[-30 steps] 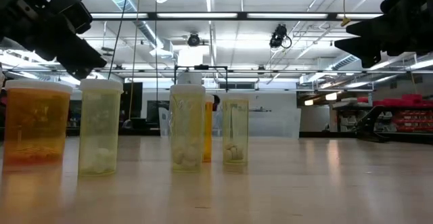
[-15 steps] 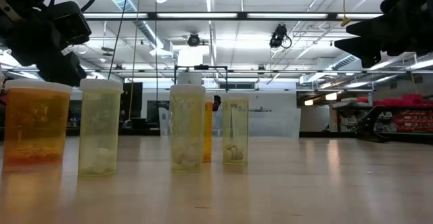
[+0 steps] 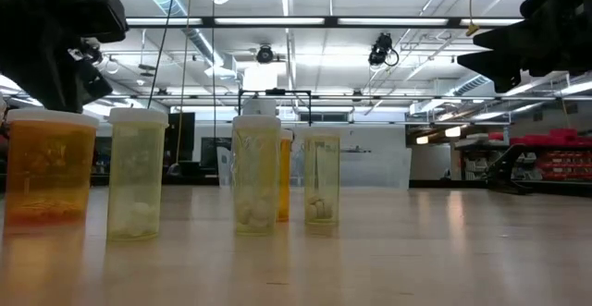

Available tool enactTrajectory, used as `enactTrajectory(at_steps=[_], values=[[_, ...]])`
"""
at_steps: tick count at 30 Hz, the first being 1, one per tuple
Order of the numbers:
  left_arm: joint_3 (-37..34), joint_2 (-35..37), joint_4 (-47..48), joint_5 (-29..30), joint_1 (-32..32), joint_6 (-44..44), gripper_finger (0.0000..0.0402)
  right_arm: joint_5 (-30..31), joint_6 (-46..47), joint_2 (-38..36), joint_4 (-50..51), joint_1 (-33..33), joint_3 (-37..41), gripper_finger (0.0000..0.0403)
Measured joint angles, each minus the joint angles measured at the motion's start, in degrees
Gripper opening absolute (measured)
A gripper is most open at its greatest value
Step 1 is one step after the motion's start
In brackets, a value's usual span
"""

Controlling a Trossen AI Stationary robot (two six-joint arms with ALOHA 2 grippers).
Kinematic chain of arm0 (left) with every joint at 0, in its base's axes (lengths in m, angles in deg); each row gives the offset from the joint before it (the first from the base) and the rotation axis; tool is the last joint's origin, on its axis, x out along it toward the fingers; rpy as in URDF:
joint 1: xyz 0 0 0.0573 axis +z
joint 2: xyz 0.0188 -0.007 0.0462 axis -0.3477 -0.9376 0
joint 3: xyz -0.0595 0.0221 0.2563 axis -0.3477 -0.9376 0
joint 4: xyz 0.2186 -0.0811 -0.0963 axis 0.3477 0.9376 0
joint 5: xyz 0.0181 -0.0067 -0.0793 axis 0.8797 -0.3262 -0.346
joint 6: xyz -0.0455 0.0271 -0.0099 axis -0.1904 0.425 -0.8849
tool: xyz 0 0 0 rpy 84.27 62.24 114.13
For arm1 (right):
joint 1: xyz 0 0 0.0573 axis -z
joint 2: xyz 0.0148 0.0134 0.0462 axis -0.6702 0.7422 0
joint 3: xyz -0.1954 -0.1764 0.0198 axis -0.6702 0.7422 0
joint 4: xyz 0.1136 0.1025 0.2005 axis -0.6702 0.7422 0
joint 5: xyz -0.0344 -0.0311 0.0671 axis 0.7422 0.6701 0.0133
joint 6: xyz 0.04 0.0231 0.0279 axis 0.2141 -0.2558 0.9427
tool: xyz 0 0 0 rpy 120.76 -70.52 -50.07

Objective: Pick and place medicine bottles into bin by pill shape (circle, oval)
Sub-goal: Put the large orange pill bottle into the left transparent bin

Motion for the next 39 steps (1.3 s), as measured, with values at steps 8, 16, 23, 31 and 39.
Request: enactTrajectory(at_steps=[8,16,23,31,39], values=[[9.43,-10.25,7.97,-0.02,-2.35,-1.51,0.0154,0.0,0.0,0.01,0.0,0.0,0.0,0.0255],[23.2,-16.95,21.17,-0.04,-2.44,-1.45,0.0239,0.0,0.0,0.0,0.0,0.0,0.0,0.0255],[32.04,-24.03,27.14,-0.63,-3.0,-1.43,0.0251,0.0,0.0,0.0,0.0,0.0,-0.01,0.0255],[37.68,-30.62,30.45,-0.26,-3.02,-1.36,0.0254,0.0,0.0,0.0,0.0,0.01,0.0,0.0255],[38.42,-32.68,31.5,-2.64,-3.04,-2.95,0.0267,0.0,0.0,0.0,0.0,0.01,0.0,0.0255]])
